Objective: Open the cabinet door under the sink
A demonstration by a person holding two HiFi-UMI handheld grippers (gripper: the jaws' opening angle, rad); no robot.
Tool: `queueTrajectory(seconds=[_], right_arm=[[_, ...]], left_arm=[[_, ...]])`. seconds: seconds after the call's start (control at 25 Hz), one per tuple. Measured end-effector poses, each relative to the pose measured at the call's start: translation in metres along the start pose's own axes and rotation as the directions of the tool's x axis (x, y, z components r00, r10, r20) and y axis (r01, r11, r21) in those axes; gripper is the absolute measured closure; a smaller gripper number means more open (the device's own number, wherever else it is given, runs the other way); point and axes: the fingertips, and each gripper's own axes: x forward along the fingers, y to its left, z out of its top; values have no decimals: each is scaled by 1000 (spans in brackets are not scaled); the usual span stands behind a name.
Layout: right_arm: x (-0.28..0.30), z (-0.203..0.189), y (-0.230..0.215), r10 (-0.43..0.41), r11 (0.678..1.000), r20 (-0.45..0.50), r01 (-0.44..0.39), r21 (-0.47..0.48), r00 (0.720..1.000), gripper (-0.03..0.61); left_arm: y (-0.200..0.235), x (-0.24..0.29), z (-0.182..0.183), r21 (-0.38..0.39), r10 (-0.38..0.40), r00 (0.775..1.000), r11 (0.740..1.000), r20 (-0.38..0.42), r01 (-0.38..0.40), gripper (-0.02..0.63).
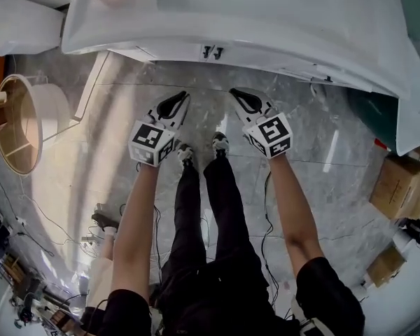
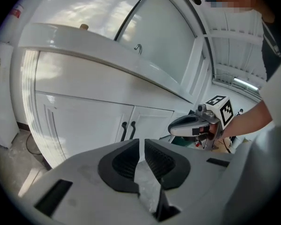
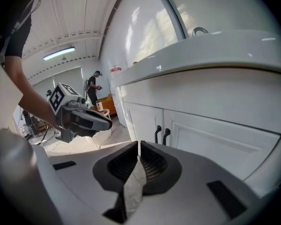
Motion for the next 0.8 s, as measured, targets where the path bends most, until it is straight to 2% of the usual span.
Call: queueTrajectory(seconds=[0.36, 0.48, 0.8], right_arm=[[51, -19, -36, -70, 997, 35, 71, -26, 997, 426], [62, -20, -44, -86, 996, 46, 88, -34, 995, 422], [86, -17, -52, -102, 993, 81, 106, -51, 991, 416]], left_arm=[[33, 58, -19, 33, 5, 998, 999, 57, -7, 579], [39, 65, -21, 40, 8, 997, 999, 77, -11, 541], [52, 93, -10, 95, -6, 994, 995, 111, -5, 526]])
